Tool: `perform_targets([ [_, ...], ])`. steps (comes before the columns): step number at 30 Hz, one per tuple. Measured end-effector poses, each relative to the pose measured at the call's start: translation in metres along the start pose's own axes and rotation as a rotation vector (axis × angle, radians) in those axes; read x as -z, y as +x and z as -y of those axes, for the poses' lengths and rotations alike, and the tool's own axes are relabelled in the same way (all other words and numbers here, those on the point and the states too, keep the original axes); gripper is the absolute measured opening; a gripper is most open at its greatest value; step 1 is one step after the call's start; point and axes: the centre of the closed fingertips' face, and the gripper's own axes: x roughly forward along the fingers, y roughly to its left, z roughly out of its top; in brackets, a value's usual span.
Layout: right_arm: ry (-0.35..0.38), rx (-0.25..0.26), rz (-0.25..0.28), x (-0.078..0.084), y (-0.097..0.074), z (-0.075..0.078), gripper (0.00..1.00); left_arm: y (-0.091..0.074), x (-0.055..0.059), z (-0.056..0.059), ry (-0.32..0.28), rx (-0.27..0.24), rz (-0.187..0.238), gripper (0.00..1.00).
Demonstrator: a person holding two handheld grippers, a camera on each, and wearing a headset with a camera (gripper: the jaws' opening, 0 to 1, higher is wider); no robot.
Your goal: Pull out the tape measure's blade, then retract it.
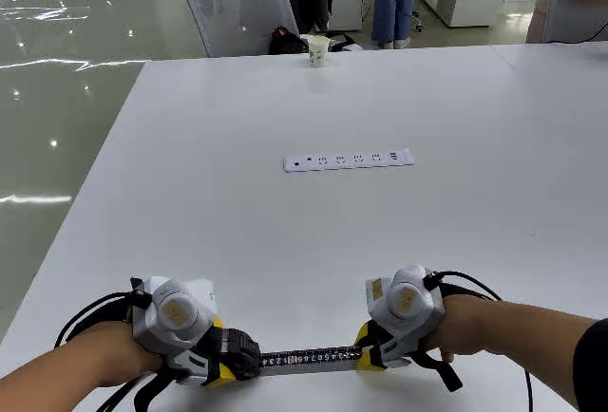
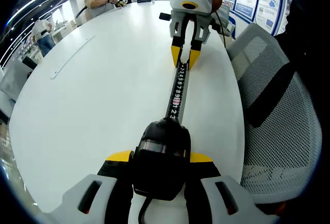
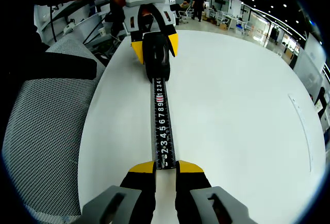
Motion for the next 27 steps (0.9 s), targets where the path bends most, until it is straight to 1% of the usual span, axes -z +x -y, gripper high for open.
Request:
perform_targets([
  [27, 0.005, -0.001, -0.01, 0.012, -0.01, 0.0, 0.1, -0.001, -0.001, 0.001, -0.003, 0.001, 0.007, 0.33],
])
